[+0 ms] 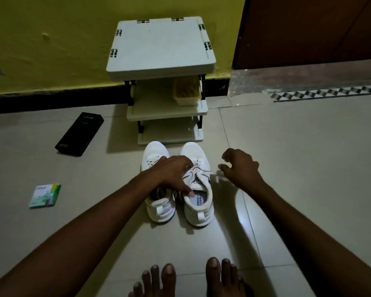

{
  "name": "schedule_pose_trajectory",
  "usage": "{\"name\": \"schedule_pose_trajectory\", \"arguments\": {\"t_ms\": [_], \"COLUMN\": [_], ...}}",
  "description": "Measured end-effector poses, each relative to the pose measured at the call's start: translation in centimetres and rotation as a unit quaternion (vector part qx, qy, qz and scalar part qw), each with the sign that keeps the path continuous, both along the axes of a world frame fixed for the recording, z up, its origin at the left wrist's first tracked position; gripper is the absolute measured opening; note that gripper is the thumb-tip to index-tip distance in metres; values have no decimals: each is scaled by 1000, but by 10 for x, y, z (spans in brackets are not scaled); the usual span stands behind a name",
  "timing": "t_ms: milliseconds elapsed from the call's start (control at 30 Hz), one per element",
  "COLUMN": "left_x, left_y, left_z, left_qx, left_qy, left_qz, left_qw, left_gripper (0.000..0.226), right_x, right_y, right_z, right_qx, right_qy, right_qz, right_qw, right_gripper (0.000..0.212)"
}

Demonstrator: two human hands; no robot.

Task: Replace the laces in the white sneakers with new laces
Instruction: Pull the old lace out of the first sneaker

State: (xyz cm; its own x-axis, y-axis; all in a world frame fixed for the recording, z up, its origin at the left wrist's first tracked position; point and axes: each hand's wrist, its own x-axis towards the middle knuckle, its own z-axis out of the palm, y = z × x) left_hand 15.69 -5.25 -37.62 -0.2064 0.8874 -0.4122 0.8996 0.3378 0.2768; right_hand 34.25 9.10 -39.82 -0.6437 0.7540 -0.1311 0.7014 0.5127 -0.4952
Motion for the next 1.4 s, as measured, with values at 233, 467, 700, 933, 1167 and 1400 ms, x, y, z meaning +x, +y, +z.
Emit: {"name": "schedule_pose_trajectory", "arguments": {"t_ms": [233,467,700,933,1167,1400], "left_x": [7,9,5,17,-3,-16], "left_y": [6,21,28,34,40,17], "left_z": [2,-8,-6,-1,0,-1], "left_qx": [140,90,55,65,97,104], "left_qy": [-98,-122,-111,91,33,-227], "left_qz": [63,136,126,-58,-118,107], "left_qw": [983,979,984,992,988,962], "left_gripper": [15,10,6,12,17,25], "right_x": [8,-3,1,3,2,3], "right_y": [-58,-66,-71,-73,-73,-65], "right_z": [-26,-39,-43,-47,-38,-30], "right_qx": [53,116,104,93,78,17], "right_qy": [189,190,178,187,195,244], "right_qz": [76,92,69,55,70,40], "right_qw": [978,971,976,976,975,969], "right_gripper": [26,19,13,13,10,18]}}
